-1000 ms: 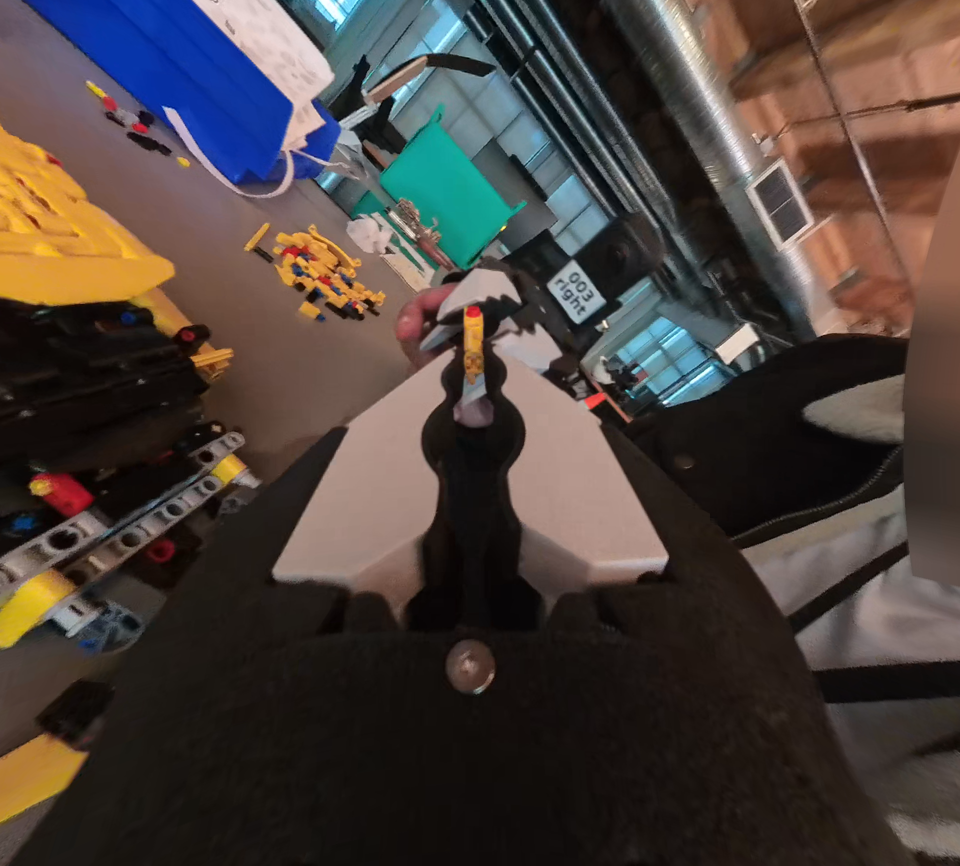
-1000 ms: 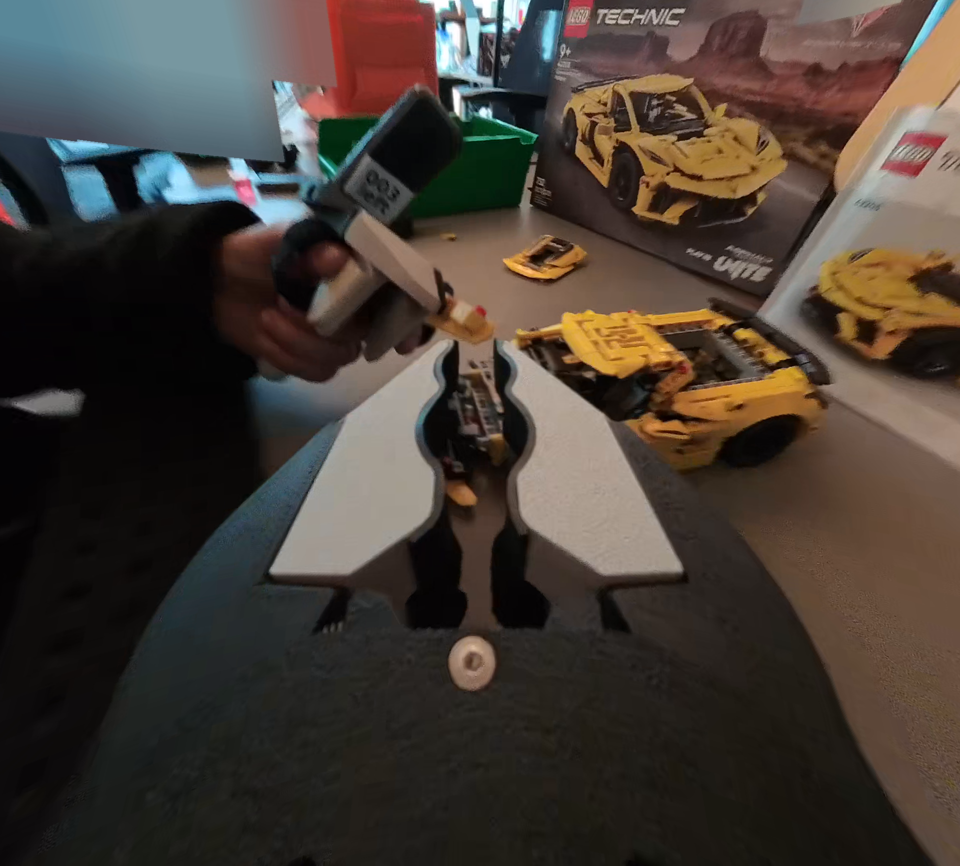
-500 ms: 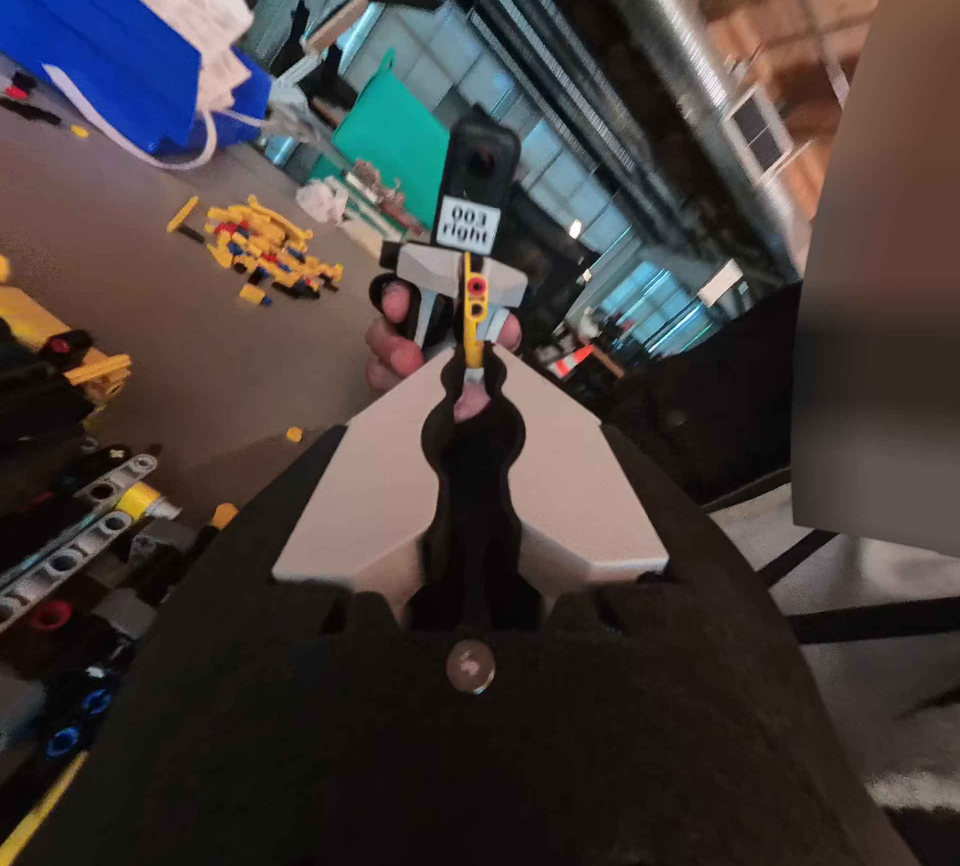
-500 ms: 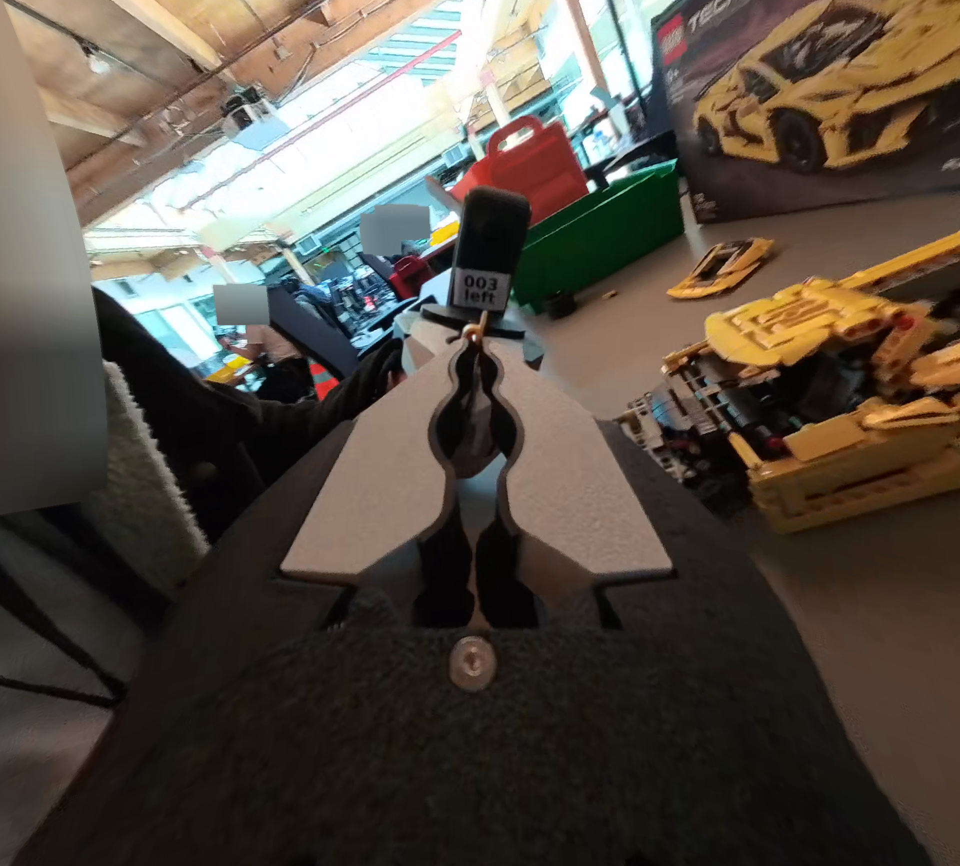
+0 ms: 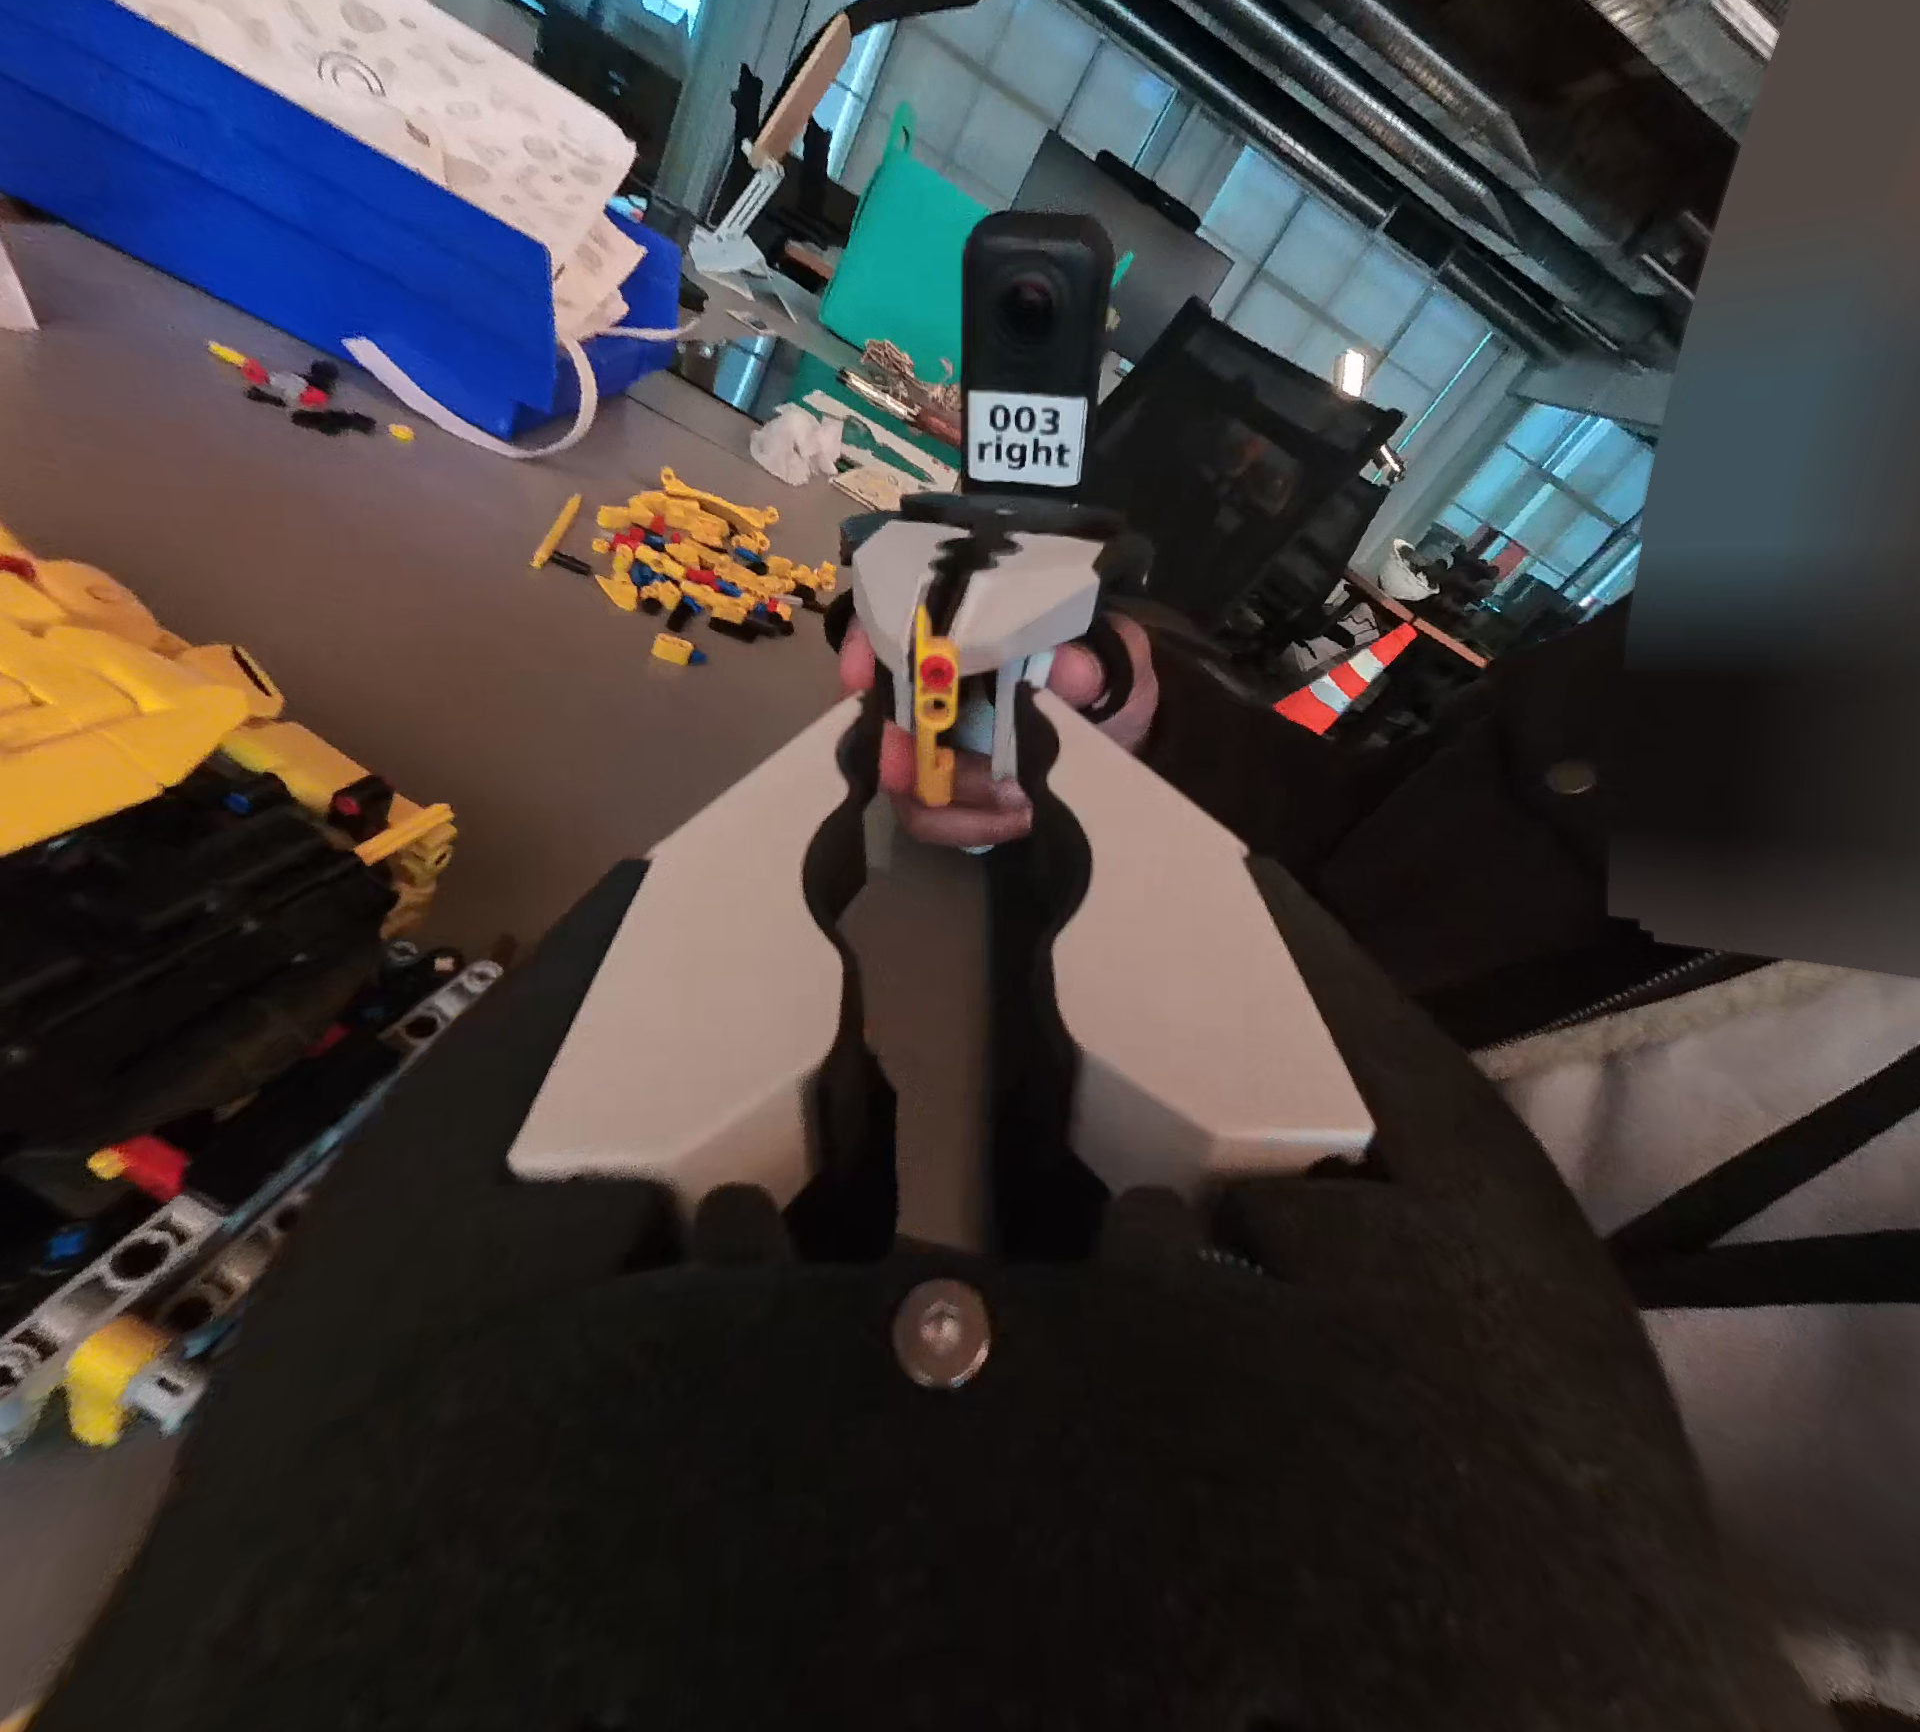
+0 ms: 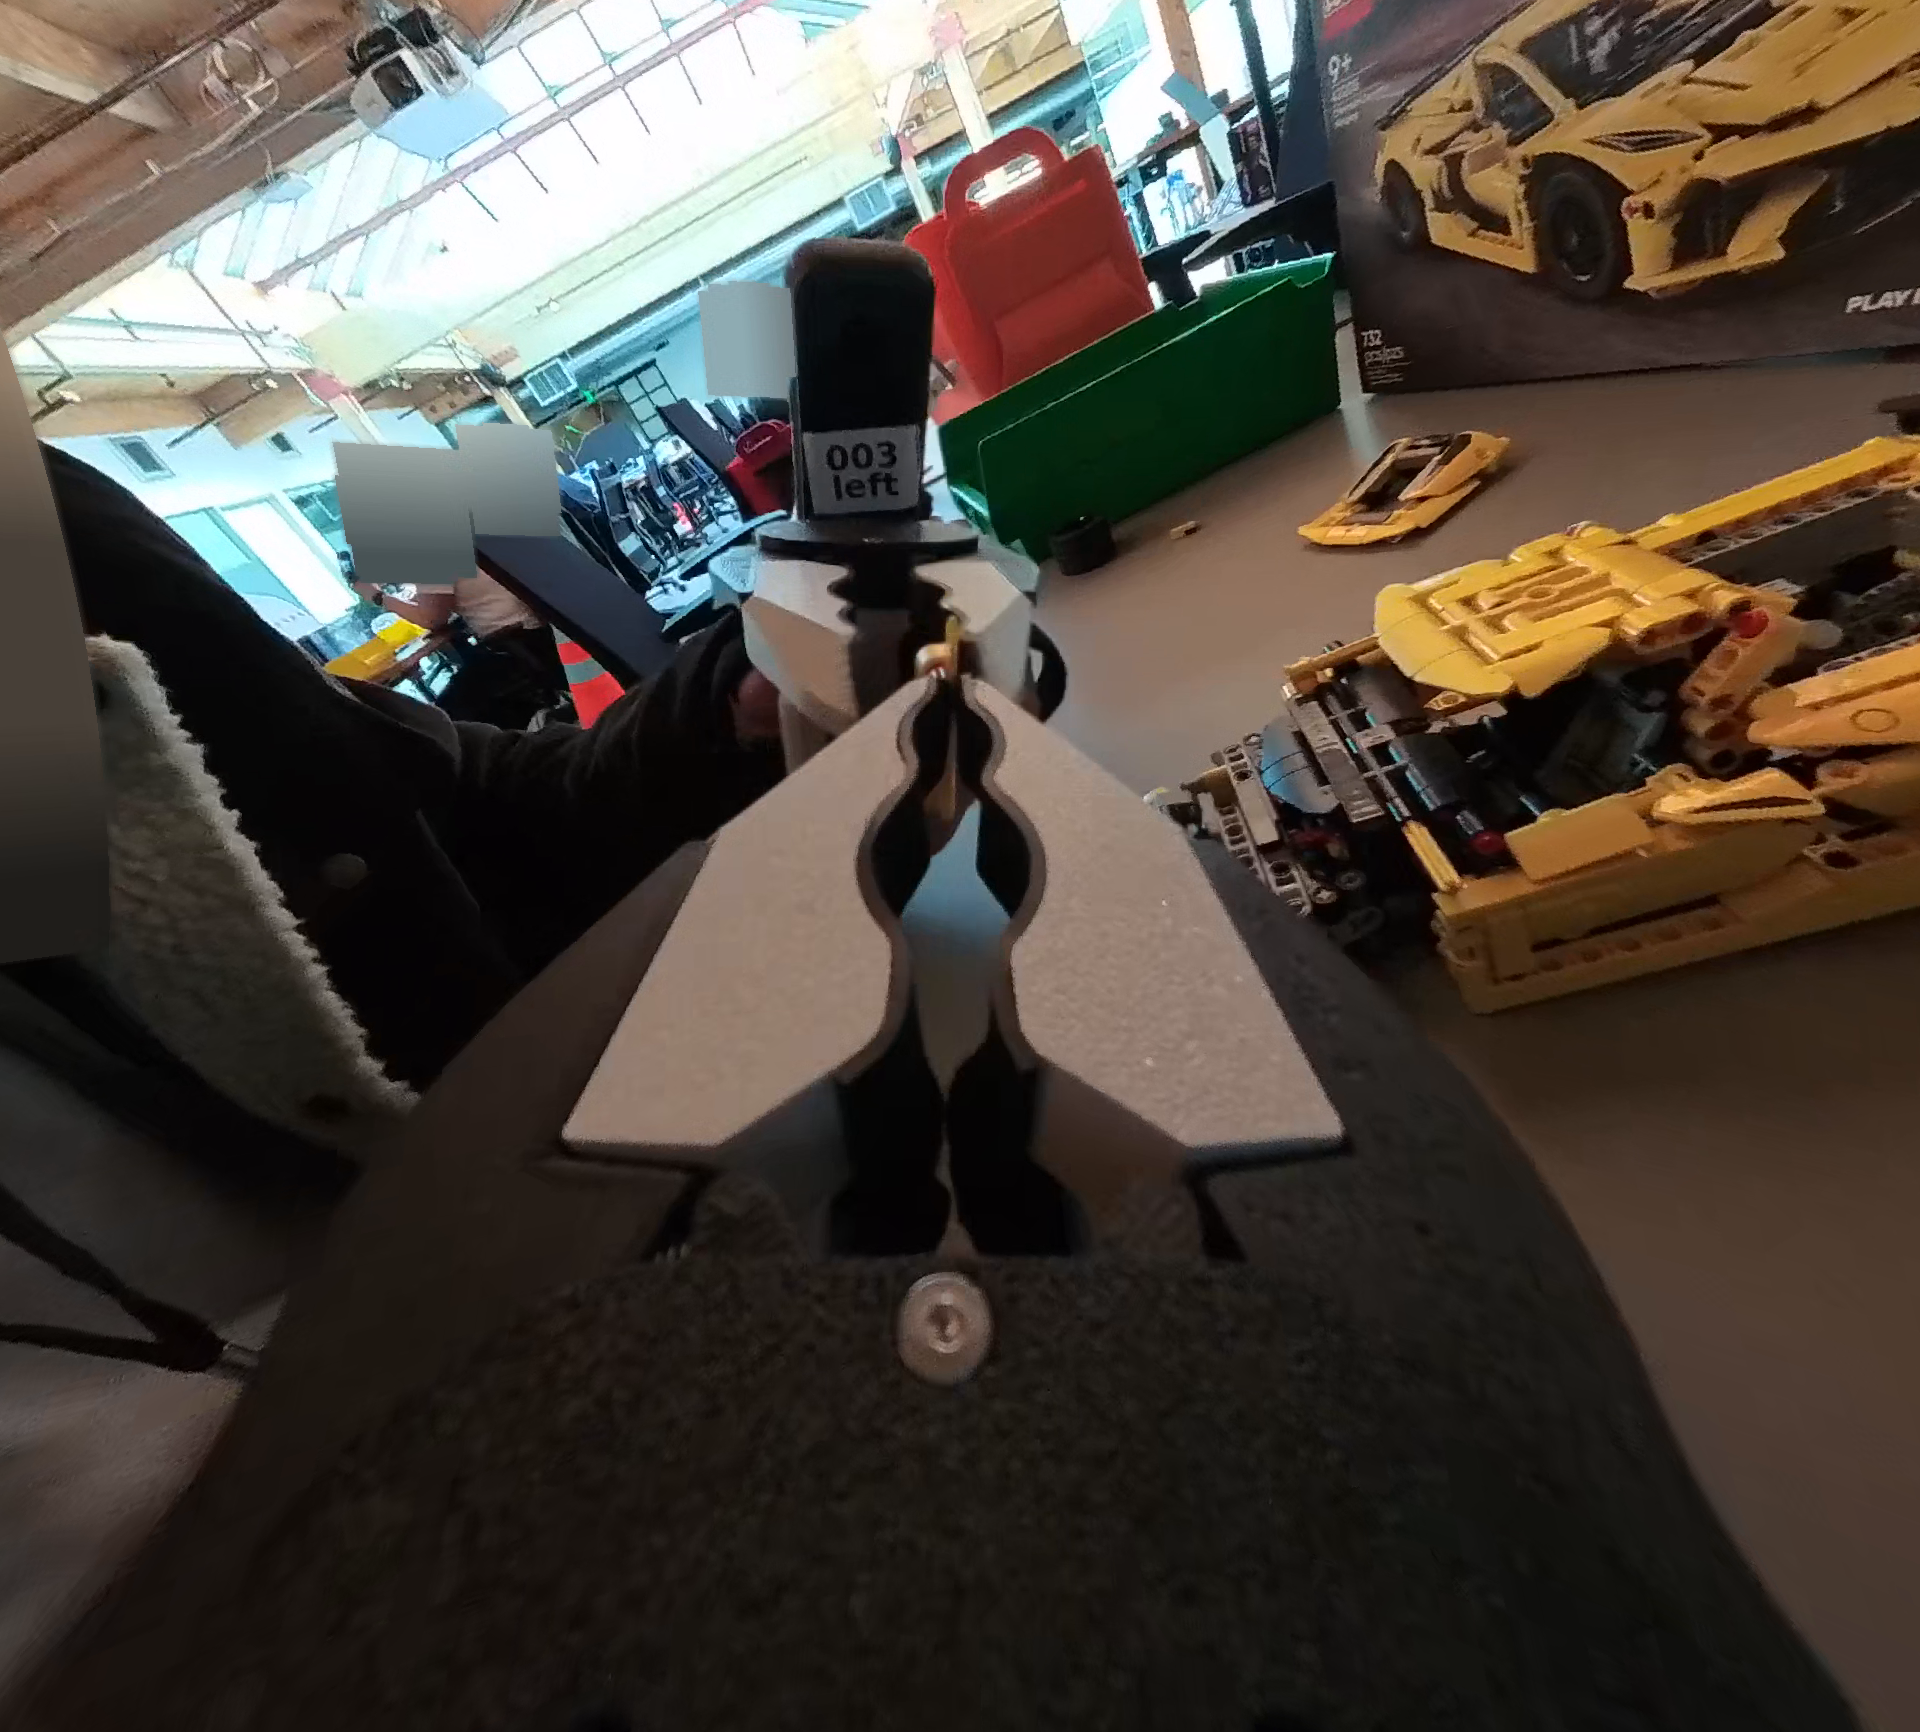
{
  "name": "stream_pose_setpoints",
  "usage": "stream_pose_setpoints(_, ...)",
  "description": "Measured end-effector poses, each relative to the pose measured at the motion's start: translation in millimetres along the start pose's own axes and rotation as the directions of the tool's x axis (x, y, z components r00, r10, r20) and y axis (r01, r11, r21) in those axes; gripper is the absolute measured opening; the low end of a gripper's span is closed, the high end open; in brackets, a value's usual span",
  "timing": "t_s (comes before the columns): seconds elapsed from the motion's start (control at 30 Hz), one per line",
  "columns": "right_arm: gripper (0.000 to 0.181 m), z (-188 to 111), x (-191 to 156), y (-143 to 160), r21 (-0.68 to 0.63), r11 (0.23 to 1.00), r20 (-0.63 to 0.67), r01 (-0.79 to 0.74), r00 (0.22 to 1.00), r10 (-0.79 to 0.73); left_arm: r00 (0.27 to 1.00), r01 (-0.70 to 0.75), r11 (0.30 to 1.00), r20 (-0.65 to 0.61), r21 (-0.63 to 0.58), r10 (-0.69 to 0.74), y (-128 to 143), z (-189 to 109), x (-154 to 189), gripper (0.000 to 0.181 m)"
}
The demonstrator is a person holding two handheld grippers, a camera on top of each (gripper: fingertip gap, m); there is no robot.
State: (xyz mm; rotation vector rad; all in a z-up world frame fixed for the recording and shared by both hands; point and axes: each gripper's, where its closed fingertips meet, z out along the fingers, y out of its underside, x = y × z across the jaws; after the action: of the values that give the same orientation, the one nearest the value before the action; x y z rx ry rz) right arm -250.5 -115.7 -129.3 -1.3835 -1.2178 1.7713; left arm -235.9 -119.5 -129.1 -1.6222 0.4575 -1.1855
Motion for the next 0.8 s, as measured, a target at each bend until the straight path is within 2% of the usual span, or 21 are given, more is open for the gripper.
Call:
stream_pose_setpoints(0.07,0.000,0.9,-0.8,0.6,-0.002,1.000,0.002,0.002,1.000,-0.002,0.998,-0.058,0.998,0.036,-0.003,0.058,-0.3,-0.8,-1.6,0.007)
stream_pose_setpoints(0.27,0.000,0.5,-7.0,0.9,-0.017,1.000,0.032,0.024,0.999,-0.024,0.979,-0.194,0.981,0.053,-0.030,0.195,1.7,-1.2,4.2,0.006)
stream_pose_setpoints(0.5,0.004,-7.4,-5.3,23.2,-0.182,0.966,0.034,0.182,0.983,-0.179,0.868,-0.459,0.860,0.092,-0.222,0.488,26.0,3.2,1.2,0.006)
stream_pose_setpoints(0.57,0.002,-10.7,-4.6,33.7,-0.247,0.946,0.050,0.212,0.977,-0.206,0.840,-0.493,0.818,0.084,-0.297,0.536,38.0,5.6,-1.5,0.006)
stream_pose_setpoints(0.67,0.001,-11.1,-7.1,37.6,-0.255,0.945,0.076,0.203,0.979,-0.190,0.834,-0.499,0.804,0.072,-0.323,0.547,42.6,6.1,-0.6,0.006)
stream_pose_setpoints(0.77,0.001,-13.5,-4.4,51.8,-0.328,0.922,0.085,0.207,0.978,-0.190,0.807,-0.519,0.755,0.060,-0.400,0.587,55.9,7.2,-4.5,0.005)
stream_pose_setpoints(0.8,0.002,-13.7,-6.5,44.5,-0.284,0.937,0.094,0.203,0.978,-0.184,0.805,-0.525,0.764,0.072,-0.376,0.589,51.3,8.0,-2.3,0.005)
